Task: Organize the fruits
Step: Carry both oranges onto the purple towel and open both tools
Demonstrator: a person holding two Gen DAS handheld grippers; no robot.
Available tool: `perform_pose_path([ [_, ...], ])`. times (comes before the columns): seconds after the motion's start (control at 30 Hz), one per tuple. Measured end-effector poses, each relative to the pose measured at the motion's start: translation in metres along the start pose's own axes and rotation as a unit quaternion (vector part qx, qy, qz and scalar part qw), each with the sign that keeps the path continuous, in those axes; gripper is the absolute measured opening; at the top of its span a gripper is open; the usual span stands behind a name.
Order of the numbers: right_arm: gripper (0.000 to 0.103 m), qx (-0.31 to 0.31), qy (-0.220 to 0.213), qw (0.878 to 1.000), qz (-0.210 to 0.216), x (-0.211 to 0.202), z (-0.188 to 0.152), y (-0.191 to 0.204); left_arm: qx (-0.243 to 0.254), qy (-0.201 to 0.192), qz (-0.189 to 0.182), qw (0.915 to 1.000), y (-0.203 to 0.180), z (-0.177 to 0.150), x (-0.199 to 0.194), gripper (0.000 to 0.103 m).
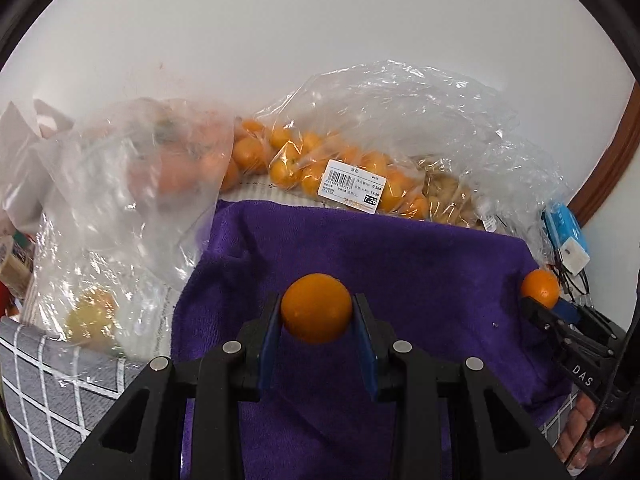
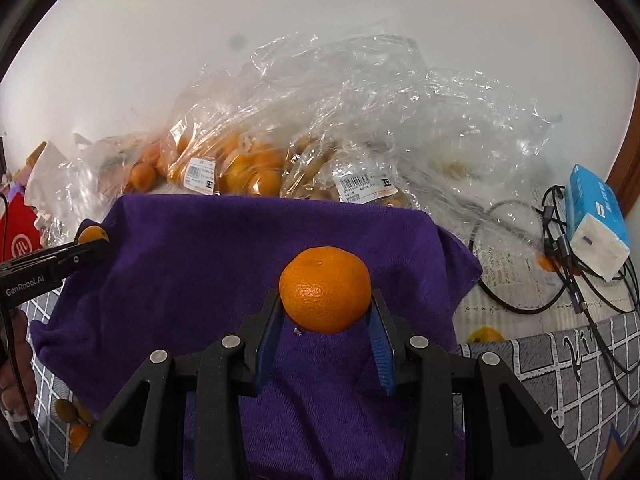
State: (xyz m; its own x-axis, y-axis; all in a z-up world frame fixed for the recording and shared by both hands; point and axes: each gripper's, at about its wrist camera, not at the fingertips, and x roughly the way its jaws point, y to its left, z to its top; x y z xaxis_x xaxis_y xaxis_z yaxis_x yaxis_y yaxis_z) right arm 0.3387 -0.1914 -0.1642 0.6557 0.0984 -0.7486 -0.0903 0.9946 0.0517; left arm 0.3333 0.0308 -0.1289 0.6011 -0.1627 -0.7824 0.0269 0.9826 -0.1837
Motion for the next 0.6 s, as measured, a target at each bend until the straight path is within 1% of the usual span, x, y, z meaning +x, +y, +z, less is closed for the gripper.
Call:
perform_pose_path([
  [0.17, 0.041, 0.003, 0.008, 1.0, 0.001, 0.012, 0.001, -0.002, 0.018, 0.006, 0.001, 0.9998, -0.005, -0.005, 0.009, 0.033],
  [0.37, 0.041, 0.003, 0.033, 0.999, -0.002, 0.031, -0.005, -0.002, 0.033, 0.023, 0.006, 0.9992, -0.006, -0.01, 0.026, 0.033],
  [0.43, 0.041, 0.007, 0.034, 0.999, 0.004, 0.032, -0.005, -0.002, 0.035, 0.026, 0.006, 0.999, -0.006, -0.011, 0.028, 0.033],
  [0.53, 0.041, 0.005, 0.035, 0.999, -0.001, 0.032, -0.005, -0.002, 0.034, 0.031, 0.003, 0.9989, -0.006, -0.013, 0.031, 0.033],
  [0.6, 0.041, 0.007, 0.04, 0.999, 0.006, 0.034, -0.006, -0.002, 0.04, 0.035, 0.009, 0.9986, -0.008, -0.014, 0.034, 0.033],
])
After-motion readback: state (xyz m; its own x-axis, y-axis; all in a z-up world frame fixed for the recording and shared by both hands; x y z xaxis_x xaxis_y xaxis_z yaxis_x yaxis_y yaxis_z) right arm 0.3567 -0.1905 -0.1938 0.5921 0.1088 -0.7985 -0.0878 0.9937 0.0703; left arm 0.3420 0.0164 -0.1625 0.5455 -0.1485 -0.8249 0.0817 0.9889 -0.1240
